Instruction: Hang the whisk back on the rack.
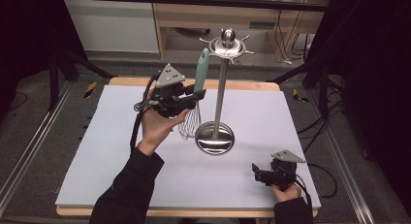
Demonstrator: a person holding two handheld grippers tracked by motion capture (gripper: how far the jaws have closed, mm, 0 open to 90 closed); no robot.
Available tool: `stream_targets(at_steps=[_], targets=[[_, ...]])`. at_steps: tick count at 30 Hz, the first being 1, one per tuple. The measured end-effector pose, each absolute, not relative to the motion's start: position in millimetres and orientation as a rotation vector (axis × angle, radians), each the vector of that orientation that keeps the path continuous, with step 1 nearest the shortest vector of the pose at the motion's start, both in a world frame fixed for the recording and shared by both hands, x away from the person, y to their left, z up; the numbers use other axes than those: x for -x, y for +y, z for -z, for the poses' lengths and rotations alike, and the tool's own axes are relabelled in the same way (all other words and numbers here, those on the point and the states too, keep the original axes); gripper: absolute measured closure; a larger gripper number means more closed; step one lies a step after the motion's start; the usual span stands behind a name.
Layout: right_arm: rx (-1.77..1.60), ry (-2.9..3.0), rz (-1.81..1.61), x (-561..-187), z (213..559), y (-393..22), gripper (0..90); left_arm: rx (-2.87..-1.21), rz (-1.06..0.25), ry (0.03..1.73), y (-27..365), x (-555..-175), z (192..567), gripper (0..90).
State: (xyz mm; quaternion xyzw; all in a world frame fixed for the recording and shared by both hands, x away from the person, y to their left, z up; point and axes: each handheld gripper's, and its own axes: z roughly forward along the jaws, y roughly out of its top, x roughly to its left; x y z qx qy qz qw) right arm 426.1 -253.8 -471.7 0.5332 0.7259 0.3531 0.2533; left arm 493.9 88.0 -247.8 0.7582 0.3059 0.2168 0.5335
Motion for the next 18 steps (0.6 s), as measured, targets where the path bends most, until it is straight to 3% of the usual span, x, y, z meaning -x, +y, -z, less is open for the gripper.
stream_targets(at_steps=[18], targets=[[-1.456,1.970,-0.948,-426.6,472.0,-253.5,4.0,-1.783,-0.511,0.725,75.9,-503.8,257.8,68.4]])
